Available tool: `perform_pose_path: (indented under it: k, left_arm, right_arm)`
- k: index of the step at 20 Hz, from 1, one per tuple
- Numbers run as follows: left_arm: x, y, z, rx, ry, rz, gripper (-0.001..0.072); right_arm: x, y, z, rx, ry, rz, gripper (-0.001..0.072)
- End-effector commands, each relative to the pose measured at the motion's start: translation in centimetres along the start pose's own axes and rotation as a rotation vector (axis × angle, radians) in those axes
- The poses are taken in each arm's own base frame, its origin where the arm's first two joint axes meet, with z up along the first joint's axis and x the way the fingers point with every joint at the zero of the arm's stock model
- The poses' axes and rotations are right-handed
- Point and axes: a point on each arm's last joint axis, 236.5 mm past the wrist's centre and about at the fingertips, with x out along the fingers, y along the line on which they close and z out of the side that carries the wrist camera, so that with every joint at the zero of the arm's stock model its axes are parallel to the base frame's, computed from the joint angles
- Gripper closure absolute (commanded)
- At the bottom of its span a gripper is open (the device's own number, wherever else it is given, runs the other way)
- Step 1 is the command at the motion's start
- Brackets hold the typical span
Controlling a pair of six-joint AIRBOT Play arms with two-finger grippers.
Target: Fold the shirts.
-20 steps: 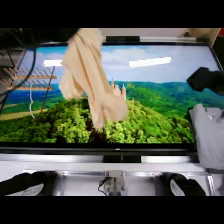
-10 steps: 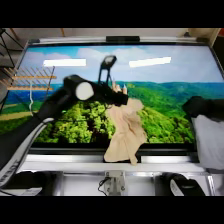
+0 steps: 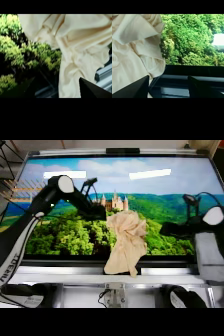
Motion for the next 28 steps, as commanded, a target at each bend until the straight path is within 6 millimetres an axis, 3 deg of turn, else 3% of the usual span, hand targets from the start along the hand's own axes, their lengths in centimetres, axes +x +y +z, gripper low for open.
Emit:
perform_pose_path:
  k: [1, 5, 8, 14, 15, 16, 17, 19, 20, 21, 22, 23, 24, 26, 28]
  left_arm:
    - [0.9, 2.7, -7.3, -0.018, 0.199, 0.017, 0.0109]
    - [8.5, 0.4, -14.6, -0.090, 0.272, -0.068, 0.0108]
    - [12.7, -1.1, -18.0, -0.088, 0.295, -0.080, 0.0108]
    - [16.0, -2.4, -19.1, -0.122, 0.284, -0.069, 0.0109]
    - [16.4, -2.6, -19.2, -0.137, 0.291, -0.079, 0.0109]
    - [16.8, -2.8, -19.1, -0.150, 0.291, -0.086, 0.0110]
    - [17.1, -3.0, -19.0, -0.161, 0.288, -0.093, 0.0131]
    - [17.2, -3.5, -19.1, -0.170, 0.290, -0.108, 0.0585]
    - [17.2, -3.7, -19.0, -0.172, 0.289, -0.115, 0.0609]
    - [17.1, -3.8, -19.0, -0.171, 0.290, -0.119, 0.0667]
    - [16.8, -4.1, -18.8, -0.147, 0.284, -0.127, 0.0669]
    - [16.5, -4.3, -18.5, -0.124, 0.272, -0.133, 0.0670]
    - [16.0, -4.1, -17.9, -0.109, 0.251, -0.129, 0.0670]
    - [14.2, -2.2, -16.3, -0.087, 0.199, -0.071, 0.0671]
    - [10.0, 1.1, -15.0, -0.063, 0.183, 0.012, 0.0671]
  right_arm:
    - [5.3, 0.7, 1.1, 0.010, 0.091, 0.083, 0.0125]
    - [9.4, 3.2, 2.0, 0.001, 0.147, 0.238, 0.0126]
    - [11.1, 3.4, 3.4, 0.006, 0.110, 0.268, 0.0125]
    - [12.7, 3.0, 3.4, -0.011, 0.125, 0.262, 0.0124]
    - [12.9, 3.3, 3.2, -0.040, 0.129, 0.260, 0.0115]
    - [13.1, 3.9, 3.0, -0.075, 0.133, 0.261, 0.0042]
    - [13.5, 4.7, 2.7, -0.117, 0.135, 0.262, 0.0042]
    - [14.2, 6.1, 2.8, -0.171, 0.113, 0.250, 0.0042]
    - [14.5, 6.6, 3.1, -0.190, 0.095, 0.244, 0.0043]
    - [14.8, 7.1, 3.3, -0.215, 0.076, 0.231, 0.0083]
    - [15.0, 7.3, 3.4, -0.238, 0.063, 0.216, 0.0299]
    - [15.1, 7.3, 3.4, -0.245, 0.062, 0.207, 0.0584]
    - [15.1, 7.4, 3.4, -0.236, 0.065, 0.208, 0.0642]
    - [13.9, 7.1, 3.8, -0.259, 0.066, 0.200, 0.0646]
    - [10.7, 6.7, 5.7, -0.292, 0.004, 0.179, 0.0646]
